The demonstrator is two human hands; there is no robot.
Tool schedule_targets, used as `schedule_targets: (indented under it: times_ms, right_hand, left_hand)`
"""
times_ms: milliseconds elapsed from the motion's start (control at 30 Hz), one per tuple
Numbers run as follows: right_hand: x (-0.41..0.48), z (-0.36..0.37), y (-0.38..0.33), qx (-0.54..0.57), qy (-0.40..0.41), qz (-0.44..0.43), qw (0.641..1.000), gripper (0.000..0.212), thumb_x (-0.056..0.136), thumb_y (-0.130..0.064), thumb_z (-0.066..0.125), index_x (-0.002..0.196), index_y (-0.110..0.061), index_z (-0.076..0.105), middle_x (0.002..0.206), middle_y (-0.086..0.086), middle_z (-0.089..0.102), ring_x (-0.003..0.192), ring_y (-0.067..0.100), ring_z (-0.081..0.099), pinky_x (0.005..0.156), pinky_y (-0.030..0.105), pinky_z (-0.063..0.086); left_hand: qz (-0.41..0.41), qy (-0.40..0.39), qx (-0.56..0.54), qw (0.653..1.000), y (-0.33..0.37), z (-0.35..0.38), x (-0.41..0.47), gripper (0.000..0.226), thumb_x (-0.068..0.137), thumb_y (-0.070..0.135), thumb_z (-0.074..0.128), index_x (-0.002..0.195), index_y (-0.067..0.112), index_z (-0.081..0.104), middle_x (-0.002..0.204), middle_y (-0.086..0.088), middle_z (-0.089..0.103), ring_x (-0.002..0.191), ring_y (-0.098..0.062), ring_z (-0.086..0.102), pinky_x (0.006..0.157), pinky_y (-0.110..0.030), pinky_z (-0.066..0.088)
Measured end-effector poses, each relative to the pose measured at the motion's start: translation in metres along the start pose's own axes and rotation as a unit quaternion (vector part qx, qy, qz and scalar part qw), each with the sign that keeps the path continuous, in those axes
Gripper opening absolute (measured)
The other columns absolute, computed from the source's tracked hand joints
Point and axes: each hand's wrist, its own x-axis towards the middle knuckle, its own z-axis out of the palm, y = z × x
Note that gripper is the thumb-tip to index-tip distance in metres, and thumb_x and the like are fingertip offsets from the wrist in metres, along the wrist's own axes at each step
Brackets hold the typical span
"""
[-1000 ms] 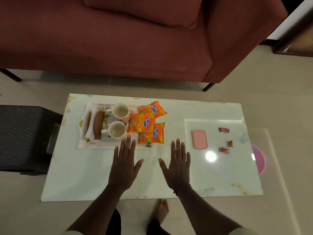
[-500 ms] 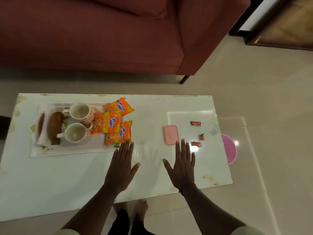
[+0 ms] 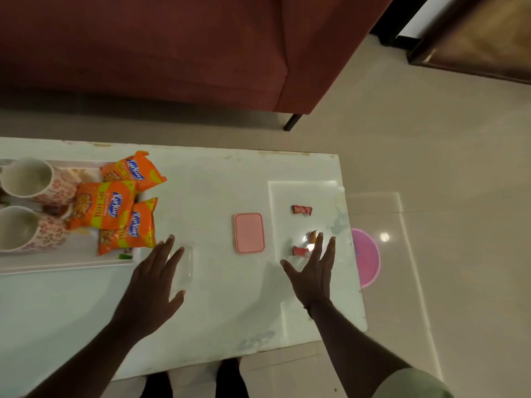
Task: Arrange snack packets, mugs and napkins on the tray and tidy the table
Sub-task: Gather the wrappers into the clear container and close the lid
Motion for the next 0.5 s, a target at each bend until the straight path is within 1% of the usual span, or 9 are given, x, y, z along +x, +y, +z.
schedule_targets:
  times_ms: [100, 200, 267, 333, 433, 500]
  right_hand:
    - [0.016, 0.014, 0.015, -0.008, -0.013, -0.001, 1.000, 0.115, 0.076, -0.062, 0.069, 0.154, -0.034, -0.011, 0.163, -0.001, -0.021, 0.152, 0.027, -0.011, 0.120, 0.052, 0.013]
    - [0.032, 0.030, 0.023, -0.025, -0.024, -0.018, 0.999, 0.103, 0.084, -0.065, 0.056, 0.154, -0.033, -0.012, 0.164, -0.002, -0.019, 0.151, 0.020, -0.016, 0.120, 0.057, 0.009]
    - [0.043, 0.036, 0.023, -0.036, -0.018, -0.032, 0.999, 0.098, 0.088, -0.065, 0.050, 0.155, -0.031, -0.014, 0.164, 0.000, -0.017, 0.151, 0.020, -0.018, 0.121, 0.056, 0.007]
    - [0.058, 0.038, 0.022, -0.050, -0.008, -0.060, 0.997, 0.095, 0.091, -0.065, 0.047, 0.155, -0.030, -0.014, 0.164, 0.003, -0.017, 0.151, 0.023, -0.017, 0.121, 0.052, 0.002]
    - [0.085, 0.035, 0.019, -0.064, 0.003, -0.114, 0.991, 0.089, 0.094, -0.060, 0.047, 0.157, -0.025, -0.005, 0.165, 0.006, -0.014, 0.152, 0.028, -0.013, 0.119, 0.050, 0.003]
    - [0.103, 0.031, 0.016, -0.073, -0.002, -0.140, 0.987, 0.081, 0.096, -0.056, 0.045, 0.157, -0.026, 0.001, 0.165, 0.006, -0.012, 0.152, 0.029, -0.012, 0.119, 0.050, 0.005]
  left_hand:
    - [-0.005, 0.007, -0.003, 1.000, 0.000, 0.012, 0.007, 0.105, 0.063, 0.040, 0.083, 0.150, 0.014, 0.031, 0.165, -0.003, 0.007, 0.149, -0.029, 0.019, 0.102, -0.052, 0.041]
    - [-0.025, 0.011, -0.017, 0.999, -0.001, 0.020, 0.011, 0.111, 0.060, 0.043, 0.084, 0.151, 0.015, 0.026, 0.165, -0.002, 0.005, 0.150, -0.028, 0.014, 0.102, -0.053, 0.041]
    - [-0.033, 0.018, -0.031, 0.999, -0.001, 0.022, 0.013, 0.113, 0.060, 0.043, 0.085, 0.152, 0.014, 0.025, 0.165, -0.002, 0.005, 0.151, -0.027, 0.013, 0.102, -0.052, 0.041]
    - [-0.032, 0.024, -0.041, 0.998, 0.000, 0.023, 0.015, 0.114, 0.059, 0.042, 0.086, 0.151, 0.013, 0.026, 0.165, 0.000, 0.006, 0.151, -0.024, 0.012, 0.104, -0.051, 0.041]
    - [-0.032, 0.030, -0.052, 0.998, 0.001, 0.026, 0.017, 0.115, 0.058, 0.039, 0.087, 0.151, 0.013, 0.026, 0.165, -0.001, 0.007, 0.152, -0.023, 0.010, 0.106, -0.047, 0.036]
    - [-0.040, 0.033, -0.058, 0.997, 0.002, 0.027, 0.018, 0.118, 0.056, 0.040, 0.088, 0.152, 0.015, 0.024, 0.165, -0.002, 0.006, 0.152, -0.023, 0.008, 0.104, -0.048, 0.035]
